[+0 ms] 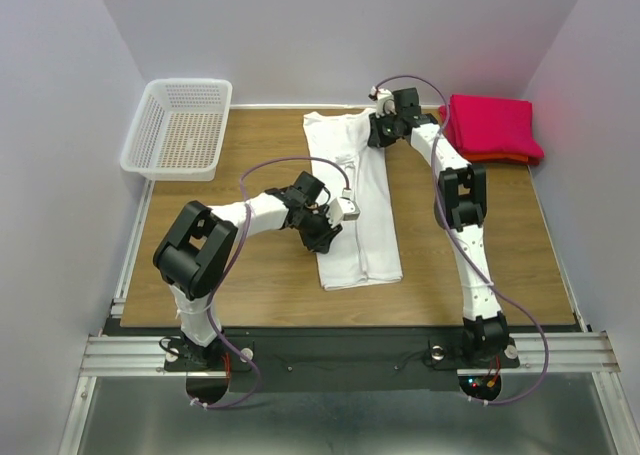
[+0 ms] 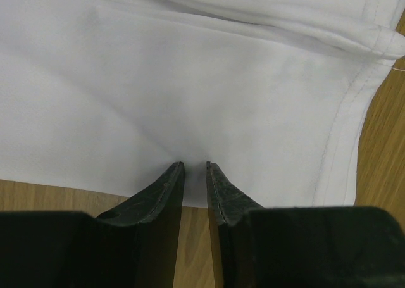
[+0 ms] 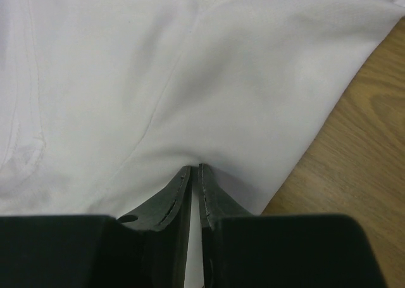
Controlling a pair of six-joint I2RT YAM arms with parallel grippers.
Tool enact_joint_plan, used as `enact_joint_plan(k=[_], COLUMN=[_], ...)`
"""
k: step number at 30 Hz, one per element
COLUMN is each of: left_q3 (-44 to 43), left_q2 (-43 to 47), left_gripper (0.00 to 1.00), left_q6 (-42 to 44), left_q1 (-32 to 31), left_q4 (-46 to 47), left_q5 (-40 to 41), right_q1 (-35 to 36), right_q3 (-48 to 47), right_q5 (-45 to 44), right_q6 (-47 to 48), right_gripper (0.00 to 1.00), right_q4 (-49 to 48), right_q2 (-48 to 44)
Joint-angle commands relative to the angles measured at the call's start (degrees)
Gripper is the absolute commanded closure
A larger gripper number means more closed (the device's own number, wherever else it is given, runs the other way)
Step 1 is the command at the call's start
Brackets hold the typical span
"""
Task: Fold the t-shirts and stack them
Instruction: Fold the tshirt
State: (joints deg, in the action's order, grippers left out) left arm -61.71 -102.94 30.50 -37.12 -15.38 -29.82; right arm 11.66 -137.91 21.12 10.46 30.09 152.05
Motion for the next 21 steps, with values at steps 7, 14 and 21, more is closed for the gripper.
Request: enact_joint_plan(k=[7,14,21], left_q3=[-2.5,-3.9,-4.8], left_q2=[-5.0,-4.7,-1.3], left_gripper=[0.68,0.69,0.6], left_q6=[0.4,2.1,2.6], left_q1=[4.3,6.4,6.3], left_q4=[-6.4,-8.4,-9.1], left_q5=[3.7,3.5,0.4], right_q1=[0.4,0.4,0.6], right_q3=[-2.5,-3.7,-3.7], right_q5=[-12.2,-13.2,-6.4], right_q6=[-1.4,-1.7,-3.3], right_gripper=[0.87,0.82,0.42], right_q4=[-2.8,-3.8,-4.6], right_q2=[4.3,5.1,1.0])
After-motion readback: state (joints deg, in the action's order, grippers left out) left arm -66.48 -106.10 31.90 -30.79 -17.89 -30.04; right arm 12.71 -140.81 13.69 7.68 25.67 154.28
